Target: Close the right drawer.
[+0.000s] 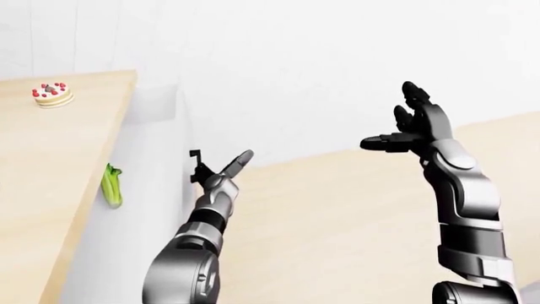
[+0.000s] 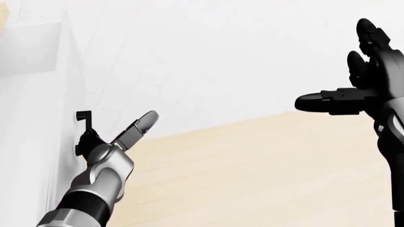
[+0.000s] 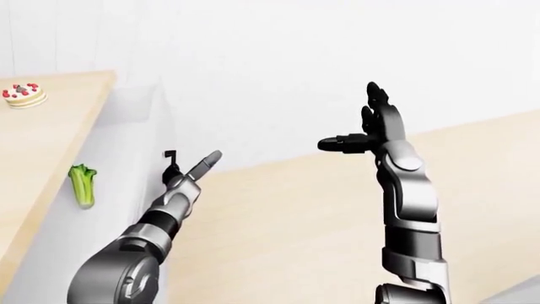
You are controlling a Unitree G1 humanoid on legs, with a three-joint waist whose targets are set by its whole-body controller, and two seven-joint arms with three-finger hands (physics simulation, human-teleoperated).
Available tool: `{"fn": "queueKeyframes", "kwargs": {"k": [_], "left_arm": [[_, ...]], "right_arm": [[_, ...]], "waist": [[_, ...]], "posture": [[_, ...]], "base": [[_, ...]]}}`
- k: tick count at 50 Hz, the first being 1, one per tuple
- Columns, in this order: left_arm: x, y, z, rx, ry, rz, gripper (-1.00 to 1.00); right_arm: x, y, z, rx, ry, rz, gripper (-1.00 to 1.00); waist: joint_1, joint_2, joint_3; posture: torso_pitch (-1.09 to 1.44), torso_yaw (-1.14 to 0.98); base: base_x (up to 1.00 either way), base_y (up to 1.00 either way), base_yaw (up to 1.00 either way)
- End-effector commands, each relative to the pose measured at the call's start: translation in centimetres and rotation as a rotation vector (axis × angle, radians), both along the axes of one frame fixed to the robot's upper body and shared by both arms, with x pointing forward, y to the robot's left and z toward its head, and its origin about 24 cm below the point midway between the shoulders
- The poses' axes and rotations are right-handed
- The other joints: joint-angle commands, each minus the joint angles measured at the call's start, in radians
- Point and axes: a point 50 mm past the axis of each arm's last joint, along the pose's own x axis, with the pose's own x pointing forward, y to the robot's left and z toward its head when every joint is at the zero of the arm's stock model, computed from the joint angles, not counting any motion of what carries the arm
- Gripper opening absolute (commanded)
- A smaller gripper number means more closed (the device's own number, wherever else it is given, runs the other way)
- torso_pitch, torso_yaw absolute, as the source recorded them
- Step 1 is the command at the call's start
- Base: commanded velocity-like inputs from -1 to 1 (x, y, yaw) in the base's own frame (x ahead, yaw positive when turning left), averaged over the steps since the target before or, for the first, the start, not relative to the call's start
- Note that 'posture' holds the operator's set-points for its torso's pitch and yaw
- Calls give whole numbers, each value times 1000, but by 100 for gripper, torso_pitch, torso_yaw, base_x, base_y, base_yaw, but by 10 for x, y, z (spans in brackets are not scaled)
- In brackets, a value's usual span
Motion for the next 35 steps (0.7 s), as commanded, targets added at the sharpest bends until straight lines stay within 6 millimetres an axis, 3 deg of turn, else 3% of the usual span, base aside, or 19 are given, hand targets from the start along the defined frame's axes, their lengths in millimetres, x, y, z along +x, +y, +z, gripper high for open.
{"fn": "queueKeyframes", "kwargs": {"k": [1,26,31,35], "left_arm": [[4,21,11,34,-26,106,100],[0,42,8,11,-25,163,100],[-1,48,6,7,-23,177,100],[-3,52,2,6,-17,187,100]], "right_arm": [[-1,0,25,-24,-105,1,100],[-3,-1,26,-27,-107,-2,100],[-3,-1,35,-27,-108,-3,100],[-3,-1,26,-29,-108,-4,100]], "waist": [[14,-6,-20],[13,1,-19],[14,3,-20],[14,3,-19]], "posture": [[0,0],[0,0],[0,0],[0,0]], "base": [[0,0,0],[0,0,0],[0,0,0],[0,0,0]]}}
